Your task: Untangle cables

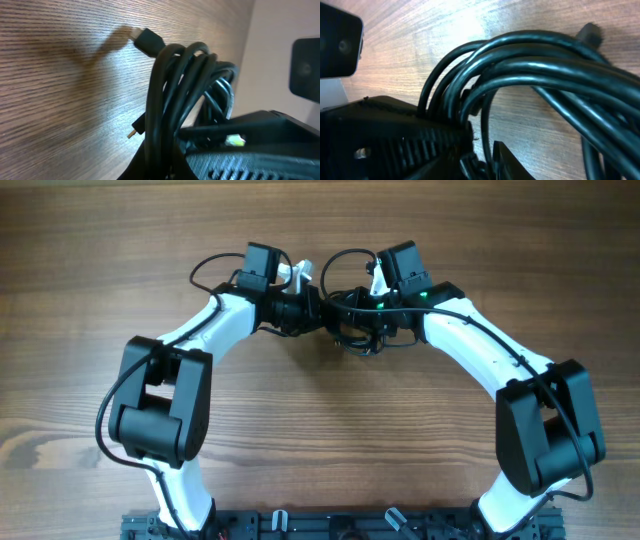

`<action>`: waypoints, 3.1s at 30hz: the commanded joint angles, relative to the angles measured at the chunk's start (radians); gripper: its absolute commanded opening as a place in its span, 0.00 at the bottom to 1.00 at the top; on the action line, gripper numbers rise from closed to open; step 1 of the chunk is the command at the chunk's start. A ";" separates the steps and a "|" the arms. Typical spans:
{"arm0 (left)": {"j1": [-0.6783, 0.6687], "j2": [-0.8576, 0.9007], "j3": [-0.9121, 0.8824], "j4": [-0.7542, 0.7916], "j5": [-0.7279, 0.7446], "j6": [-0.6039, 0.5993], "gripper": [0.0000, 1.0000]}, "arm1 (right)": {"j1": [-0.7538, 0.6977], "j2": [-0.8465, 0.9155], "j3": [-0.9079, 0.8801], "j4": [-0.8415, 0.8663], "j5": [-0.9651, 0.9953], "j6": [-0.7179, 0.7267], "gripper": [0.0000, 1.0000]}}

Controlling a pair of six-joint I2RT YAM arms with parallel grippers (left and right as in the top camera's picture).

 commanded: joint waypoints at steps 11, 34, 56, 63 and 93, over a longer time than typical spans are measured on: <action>0.040 -0.035 0.013 0.058 0.413 0.033 0.04 | 0.004 0.043 0.011 0.059 0.010 0.007 0.27; 0.046 -0.035 0.013 0.080 0.532 0.029 0.04 | 0.005 0.043 0.011 0.195 -0.069 0.028 0.04; 0.110 -0.032 0.013 0.005 0.248 0.113 0.04 | -0.153 -0.286 0.012 -0.012 -0.226 -0.201 0.04; 0.109 -0.032 0.013 0.005 0.240 0.113 0.04 | -0.153 -0.318 0.012 -0.083 -0.061 -0.091 0.04; 0.178 -0.380 0.013 -0.063 0.008 0.126 0.04 | -0.351 -0.299 0.012 -0.367 0.312 -0.077 0.04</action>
